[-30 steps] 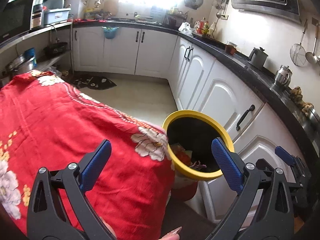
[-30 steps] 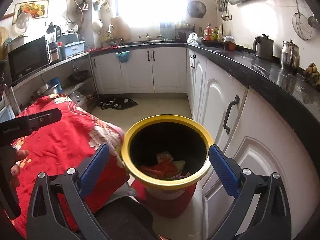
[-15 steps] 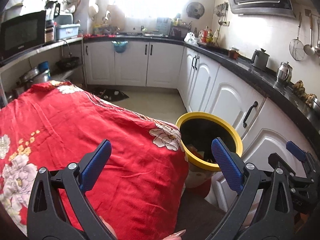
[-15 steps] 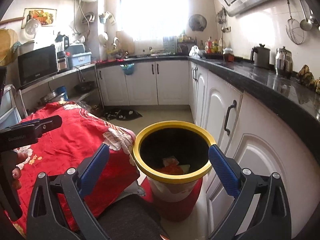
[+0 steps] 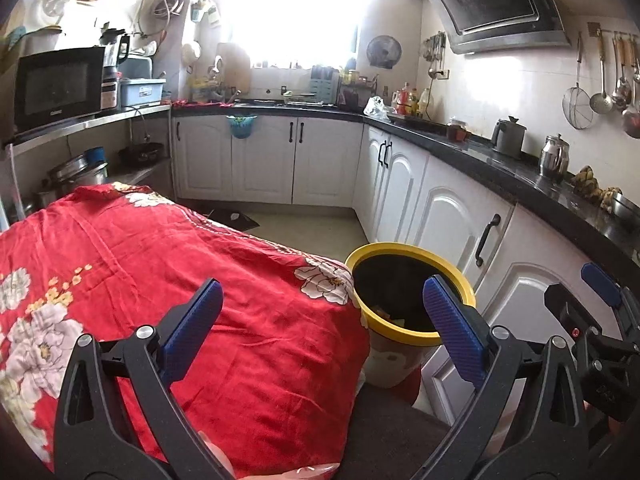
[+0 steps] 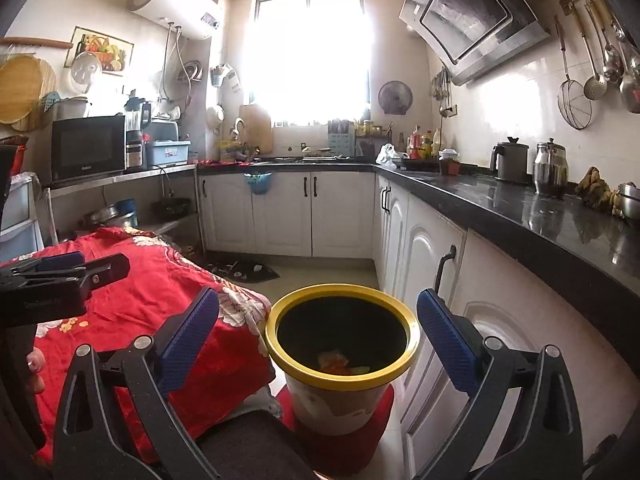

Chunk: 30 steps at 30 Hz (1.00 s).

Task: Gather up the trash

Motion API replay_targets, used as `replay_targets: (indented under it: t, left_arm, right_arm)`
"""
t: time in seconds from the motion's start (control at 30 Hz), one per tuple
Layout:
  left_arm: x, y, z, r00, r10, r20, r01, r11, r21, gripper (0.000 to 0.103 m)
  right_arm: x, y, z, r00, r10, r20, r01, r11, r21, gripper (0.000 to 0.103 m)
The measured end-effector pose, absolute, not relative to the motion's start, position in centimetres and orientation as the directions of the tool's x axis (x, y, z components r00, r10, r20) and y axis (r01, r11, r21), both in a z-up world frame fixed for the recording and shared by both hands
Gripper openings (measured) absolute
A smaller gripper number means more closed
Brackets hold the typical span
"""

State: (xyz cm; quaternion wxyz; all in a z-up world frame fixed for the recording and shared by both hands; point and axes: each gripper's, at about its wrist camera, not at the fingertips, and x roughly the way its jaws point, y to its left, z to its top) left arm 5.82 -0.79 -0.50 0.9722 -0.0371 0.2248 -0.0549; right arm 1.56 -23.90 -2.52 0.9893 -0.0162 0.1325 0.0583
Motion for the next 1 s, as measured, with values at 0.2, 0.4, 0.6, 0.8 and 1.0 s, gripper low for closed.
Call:
replay_targets:
  t: [0.2, 0.4, 0.6, 0.8, 1.0]
  left_arm:
    - [5.82, -0.78, -0.69, 0.890, -0.124, -0.438, 0.087, 0.991, -0.103, 0.092]
    - [5.70, -0.84, -0.75, 0.891, -0.128, -0.435, 0.091, 0.990, -0.104, 0.092]
    - [5.61, -1.03, -0.68, 0.893, -0.126, -0.432, 0.092, 0.991, -0.099, 0.092]
    - [5.58, -1.25, -0.59, 0.892, -0.129, -0.434, 0.096, 0.991, -0.098, 0.092]
    - [5.64, -1.32, -0.59, 0.893, -0.127, -0.433, 0.095, 0.991, -0.095, 0.092]
  right_arm:
    - [1.42, -23.54, -2.58, 0.959, 0.113, -0.262, -0.124, 0.992, -0.025, 0.097]
    - [1.41, -23.49, -2.67, 0.957, 0.111, -0.266, -0.122, 0.992, -0.023, 0.097]
    - [1.53, -23.47, -2.71, 0.957, 0.113, -0.267, -0.124, 0.992, -0.026, 0.097]
    - [1.61, -23.37, -2.79, 0.956, 0.111, -0.273, -0.122, 0.992, -0.024, 0.097]
    - [1.82, -23.53, -2.83, 0.955, 0.105, -0.277, -0.116, 0.993, -0.021, 0.097]
